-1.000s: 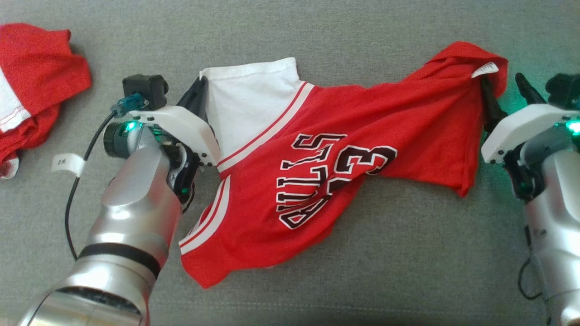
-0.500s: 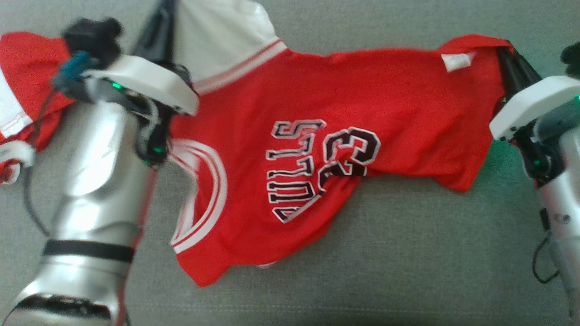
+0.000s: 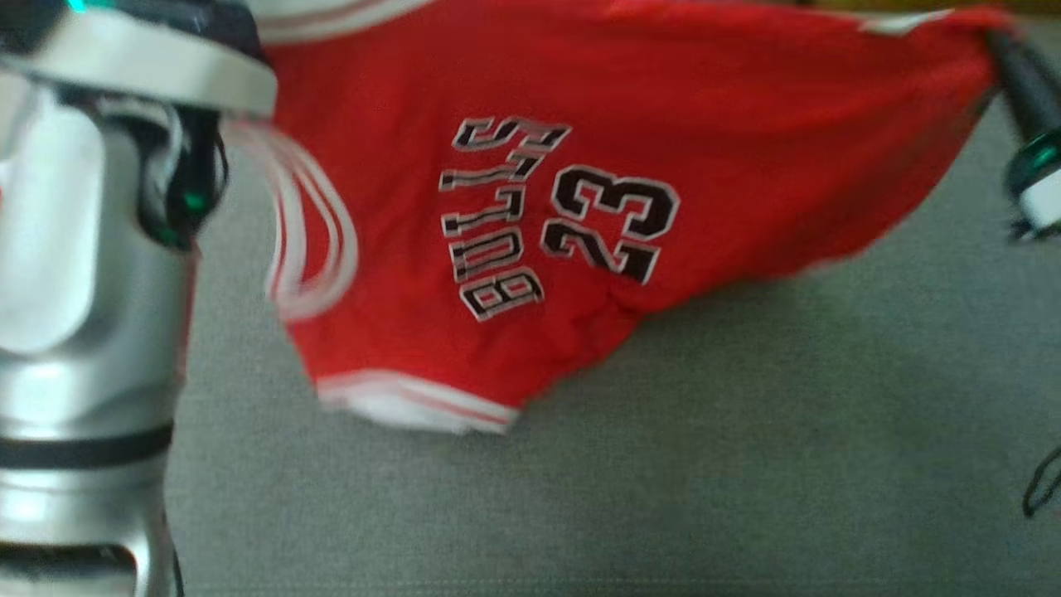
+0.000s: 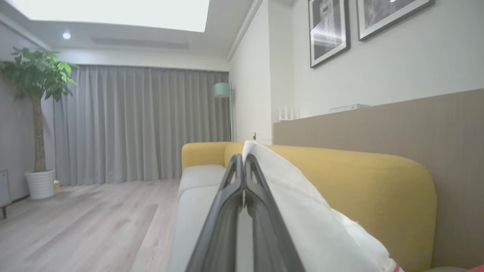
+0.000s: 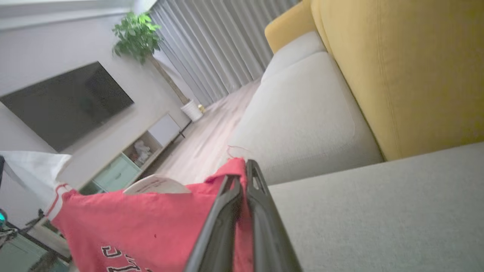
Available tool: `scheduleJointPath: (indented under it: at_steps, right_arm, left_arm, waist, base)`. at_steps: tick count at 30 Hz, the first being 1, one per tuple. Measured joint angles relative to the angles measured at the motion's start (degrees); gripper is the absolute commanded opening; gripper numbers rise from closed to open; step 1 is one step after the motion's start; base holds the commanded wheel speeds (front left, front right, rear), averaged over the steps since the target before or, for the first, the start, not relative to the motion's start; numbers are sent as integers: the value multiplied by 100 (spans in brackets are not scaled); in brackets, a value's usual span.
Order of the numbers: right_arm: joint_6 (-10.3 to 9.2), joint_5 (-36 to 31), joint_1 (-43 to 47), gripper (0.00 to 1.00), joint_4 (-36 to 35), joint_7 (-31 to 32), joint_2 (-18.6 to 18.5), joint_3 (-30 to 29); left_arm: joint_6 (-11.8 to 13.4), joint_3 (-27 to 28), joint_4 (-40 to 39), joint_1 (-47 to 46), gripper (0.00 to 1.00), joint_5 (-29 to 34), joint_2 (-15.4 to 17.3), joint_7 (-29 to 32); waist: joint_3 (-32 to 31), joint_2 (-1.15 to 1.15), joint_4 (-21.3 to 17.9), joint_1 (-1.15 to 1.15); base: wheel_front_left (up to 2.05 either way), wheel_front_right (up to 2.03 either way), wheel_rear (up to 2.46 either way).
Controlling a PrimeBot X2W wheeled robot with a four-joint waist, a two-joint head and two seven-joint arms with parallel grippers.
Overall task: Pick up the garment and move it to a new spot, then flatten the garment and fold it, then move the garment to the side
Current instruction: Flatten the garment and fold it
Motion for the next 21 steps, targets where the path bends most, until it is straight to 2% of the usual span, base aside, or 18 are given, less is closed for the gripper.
scheduleJointPath:
  at_steps: [8,12,21]
  right_arm:
    - [-1,156,-920,0,-439,702,569,-937]
    - [0,-120,-1323,0,-497,1022,712,-1123]
    - [0,-743,-1354,0,-402,1262,1159,-1433]
  left_arm:
    - [4,-23,-308,-1051,0,92,64,419]
    - [3,-51,-296,-1440,0,88,71,627]
    - [-9,-120,130,-1558,0,-212,-7,982]
  waist:
    - [-562,0,-119,0]
    - [-798,0,-184,0]
    - [-972,0,-234,0]
  base:
    - [0,0,0]
    - [0,0,0]
    - [0,0,0]
